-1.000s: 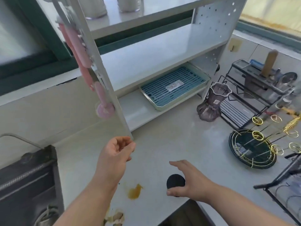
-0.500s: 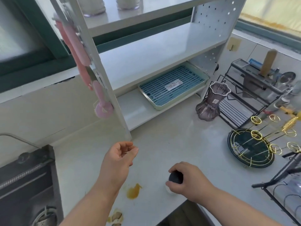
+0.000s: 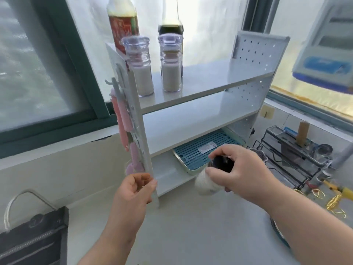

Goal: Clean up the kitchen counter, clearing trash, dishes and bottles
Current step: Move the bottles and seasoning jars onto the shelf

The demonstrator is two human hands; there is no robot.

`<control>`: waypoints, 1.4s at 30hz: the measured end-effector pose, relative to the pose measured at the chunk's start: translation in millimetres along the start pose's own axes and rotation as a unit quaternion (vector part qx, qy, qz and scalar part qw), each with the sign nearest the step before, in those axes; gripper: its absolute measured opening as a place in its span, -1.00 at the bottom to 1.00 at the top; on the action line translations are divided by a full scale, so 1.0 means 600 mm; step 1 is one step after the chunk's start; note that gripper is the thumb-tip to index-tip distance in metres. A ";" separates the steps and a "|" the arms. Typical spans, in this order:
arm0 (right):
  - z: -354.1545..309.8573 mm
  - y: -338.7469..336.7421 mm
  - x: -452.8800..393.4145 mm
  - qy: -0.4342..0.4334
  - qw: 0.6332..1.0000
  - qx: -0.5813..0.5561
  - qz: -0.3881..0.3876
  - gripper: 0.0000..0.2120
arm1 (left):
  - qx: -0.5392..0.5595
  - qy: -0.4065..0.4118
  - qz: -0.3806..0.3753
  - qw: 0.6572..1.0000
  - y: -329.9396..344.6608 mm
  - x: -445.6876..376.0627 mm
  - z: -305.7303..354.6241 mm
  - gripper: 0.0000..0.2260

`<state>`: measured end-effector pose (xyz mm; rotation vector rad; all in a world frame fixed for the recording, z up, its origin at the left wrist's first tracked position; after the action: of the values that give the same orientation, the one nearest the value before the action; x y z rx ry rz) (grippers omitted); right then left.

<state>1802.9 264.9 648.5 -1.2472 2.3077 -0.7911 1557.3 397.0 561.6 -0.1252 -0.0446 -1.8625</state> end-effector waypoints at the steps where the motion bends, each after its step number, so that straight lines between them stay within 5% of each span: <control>1: -0.028 -0.025 -0.009 -0.016 1.000 0.000 0.015 -0.70 | 0.009 0.011 0.009 1.000 -0.004 -0.003 0.018 -0.90; 11: -0.279 -0.231 -0.145 -0.132 0.977 -0.024 0.163 -0.78 | 0.101 0.085 0.061 0.989 -0.050 -0.048 0.181 -0.89; 23: -0.309 -0.201 -0.318 -0.031 0.989 0.098 0.105 -0.75 | 0.145 0.062 0.080 0.984 -0.072 -0.055 0.173 -0.89; 28: -0.304 -0.189 -0.336 -0.026 0.990 0.081 0.111 -0.62 | 0.149 0.052 0.102 0.982 -0.090 -0.054 0.154 -0.91; 34: -0.264 -0.194 -0.333 -0.063 0.978 0.077 0.185 -0.20 | 0.143 0.053 0.109 0.982 -0.098 -0.060 0.142 -0.91; 39: -0.236 -0.193 -0.243 -0.155 0.934 -0.026 0.322 -0.50 | 0.154 0.047 0.114 0.980 -0.098 -0.056 0.136 -0.91; 42: -0.218 -0.164 -0.171 -0.167 0.916 -0.164 0.325 -0.71 | 0.158 0.055 0.109 0.980 -0.103 -0.041 0.143 -0.87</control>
<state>1841.6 346.5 819.3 -0.5727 2.3809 0.0408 1510.7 446.7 645.9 0.1871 -0.2401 -1.6174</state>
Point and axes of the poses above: each hand's wrist, its own x-axis away from the middle knuckle, its own y-axis out of the palm, z = x × y, the point moved 5 cm from there along -x, towards the middle knuckle, and after that the axes turned 2 degrees about y, right-handed, at the moved point
